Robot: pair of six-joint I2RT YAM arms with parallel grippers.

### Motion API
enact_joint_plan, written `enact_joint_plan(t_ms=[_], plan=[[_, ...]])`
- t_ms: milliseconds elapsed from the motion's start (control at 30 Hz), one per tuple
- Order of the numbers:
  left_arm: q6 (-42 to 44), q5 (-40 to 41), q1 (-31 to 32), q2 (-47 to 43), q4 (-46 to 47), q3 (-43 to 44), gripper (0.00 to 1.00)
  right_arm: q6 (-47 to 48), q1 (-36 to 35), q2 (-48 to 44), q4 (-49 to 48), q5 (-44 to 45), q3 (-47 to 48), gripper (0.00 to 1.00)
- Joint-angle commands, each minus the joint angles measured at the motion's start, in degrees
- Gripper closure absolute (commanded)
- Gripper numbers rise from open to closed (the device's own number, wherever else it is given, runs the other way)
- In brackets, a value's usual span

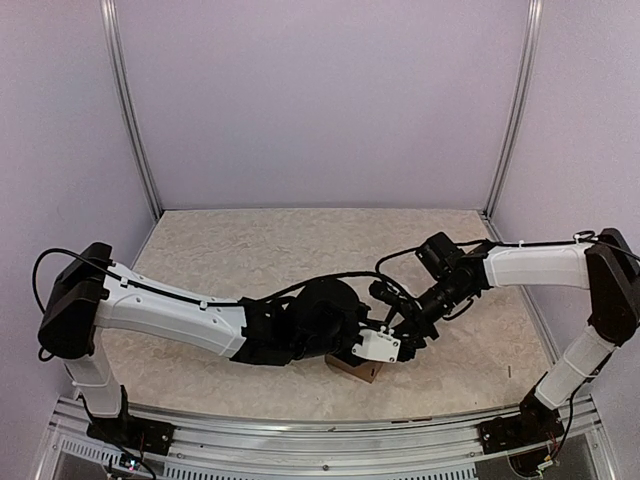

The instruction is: Fold the paper box

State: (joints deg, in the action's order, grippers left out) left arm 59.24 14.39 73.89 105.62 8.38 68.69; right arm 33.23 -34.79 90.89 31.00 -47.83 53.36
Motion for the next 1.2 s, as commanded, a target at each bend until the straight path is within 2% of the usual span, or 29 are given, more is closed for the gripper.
enact_joint_plan(t_ms=[0,267,367,500,567,633,667,867,1167], plan=[[0.5,-2.5,-0.3,3.9,-10.6,-2.4,1.0,-1.9,-0.6,1.0,-0.7,-2.6,1.7,0.44],[0.5,-3.2,-0.1,4.4,-11.1,-2.7,1.0,-6.0,-0.2,3.1,-2.7,1.0,2.5,0.46],[-0.1,-3.1,0.3,4.4,-11.0,-3.4,1.0,-3.7,0.5,3.2,-0.3,0.5,2.9,0.45],[-0.6,-2.3,0.8,3.8,-10.2,-5.2,1.0,4.2,1.8,2.5,5.7,-0.9,2.7,0.41],[-0.5,-2.0,1.0,3.3,-9.3,-6.4,1.0,5.9,3.4,2.3,7.8,-2.0,2.4,0.27],[0.1,-1.1,1.4,2.9,-8.0,-7.9,1.0,6.9,5.4,1.7,9.2,-3.9,2.5,0.03],[0.6,-0.6,1.6,2.9,-6.8,-8.7,1.0,7.6,6.3,1.2,9.8,-4.6,2.4,0.01],[1.5,0.6,2.0,2.6,-4.2,-10.8,1.0,7.6,9.2,-1.9,9.4,-5.3,2.0,0.0],[3.5,1.4,1.9,2.8,-3.3,-9.8,1.0,6.5,9.3,-2.7,8.2,-4.7,1.7,0.0]])
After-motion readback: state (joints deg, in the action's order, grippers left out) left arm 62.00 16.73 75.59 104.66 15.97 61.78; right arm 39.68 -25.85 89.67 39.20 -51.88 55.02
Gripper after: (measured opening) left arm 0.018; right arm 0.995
